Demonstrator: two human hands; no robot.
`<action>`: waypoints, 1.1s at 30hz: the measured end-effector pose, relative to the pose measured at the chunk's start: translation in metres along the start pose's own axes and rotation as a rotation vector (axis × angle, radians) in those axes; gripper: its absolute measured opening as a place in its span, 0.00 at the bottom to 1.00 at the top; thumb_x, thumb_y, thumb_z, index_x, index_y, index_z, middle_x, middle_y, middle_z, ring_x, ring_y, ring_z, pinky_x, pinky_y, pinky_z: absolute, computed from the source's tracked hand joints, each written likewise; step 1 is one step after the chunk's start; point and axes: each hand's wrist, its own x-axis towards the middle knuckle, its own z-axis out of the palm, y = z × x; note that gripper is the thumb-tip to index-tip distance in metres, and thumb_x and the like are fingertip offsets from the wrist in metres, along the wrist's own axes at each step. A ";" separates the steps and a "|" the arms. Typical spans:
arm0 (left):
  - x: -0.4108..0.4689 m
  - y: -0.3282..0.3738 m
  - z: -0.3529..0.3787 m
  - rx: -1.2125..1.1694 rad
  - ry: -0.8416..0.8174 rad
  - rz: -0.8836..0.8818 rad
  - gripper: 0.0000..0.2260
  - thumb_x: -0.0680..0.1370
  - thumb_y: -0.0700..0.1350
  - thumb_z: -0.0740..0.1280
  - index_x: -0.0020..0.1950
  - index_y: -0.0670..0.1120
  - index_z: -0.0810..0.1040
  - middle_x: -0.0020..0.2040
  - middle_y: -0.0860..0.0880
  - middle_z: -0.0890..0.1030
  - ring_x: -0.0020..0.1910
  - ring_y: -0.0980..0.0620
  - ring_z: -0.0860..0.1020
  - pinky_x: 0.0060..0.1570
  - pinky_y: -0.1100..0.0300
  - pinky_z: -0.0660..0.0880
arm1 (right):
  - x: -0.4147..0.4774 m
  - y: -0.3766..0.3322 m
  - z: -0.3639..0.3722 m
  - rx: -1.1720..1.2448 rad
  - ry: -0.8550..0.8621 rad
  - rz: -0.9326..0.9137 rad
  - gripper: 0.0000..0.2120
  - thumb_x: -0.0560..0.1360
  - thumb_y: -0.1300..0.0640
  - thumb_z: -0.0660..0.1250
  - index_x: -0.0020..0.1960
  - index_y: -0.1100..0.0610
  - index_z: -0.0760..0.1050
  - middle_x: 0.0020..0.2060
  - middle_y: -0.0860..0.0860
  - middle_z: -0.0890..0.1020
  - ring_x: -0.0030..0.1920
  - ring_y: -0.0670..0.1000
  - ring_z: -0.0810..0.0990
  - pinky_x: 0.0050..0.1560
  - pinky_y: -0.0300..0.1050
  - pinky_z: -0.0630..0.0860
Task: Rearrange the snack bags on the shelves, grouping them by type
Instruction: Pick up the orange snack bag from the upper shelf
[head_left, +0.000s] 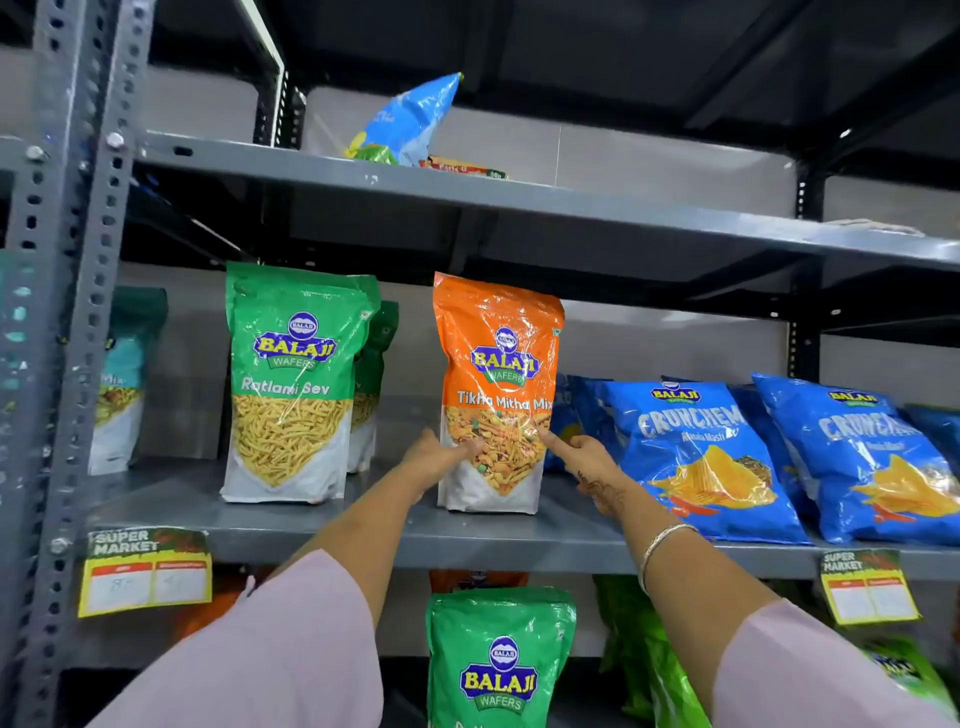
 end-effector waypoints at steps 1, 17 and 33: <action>0.001 0.000 0.001 0.003 -0.008 0.000 0.38 0.72 0.55 0.69 0.73 0.39 0.55 0.75 0.42 0.62 0.72 0.42 0.64 0.66 0.47 0.65 | 0.004 0.004 0.003 0.012 -0.008 0.005 0.21 0.72 0.42 0.66 0.49 0.60 0.70 0.50 0.54 0.73 0.51 0.52 0.73 0.52 0.47 0.70; 0.002 -0.008 0.003 -0.059 -0.053 0.157 0.25 0.66 0.46 0.76 0.61 0.43 0.75 0.61 0.42 0.80 0.53 0.48 0.78 0.53 0.57 0.73 | 0.003 0.016 0.013 0.164 -0.095 -0.077 0.28 0.65 0.61 0.76 0.62 0.65 0.72 0.60 0.61 0.79 0.60 0.59 0.78 0.60 0.53 0.76; -0.076 0.069 0.077 -0.100 -0.209 0.316 0.27 0.66 0.47 0.76 0.62 0.41 0.74 0.62 0.41 0.79 0.61 0.43 0.77 0.64 0.47 0.72 | -0.099 -0.005 -0.112 0.196 0.089 -0.095 0.27 0.65 0.61 0.76 0.61 0.60 0.71 0.55 0.56 0.80 0.50 0.54 0.80 0.45 0.48 0.79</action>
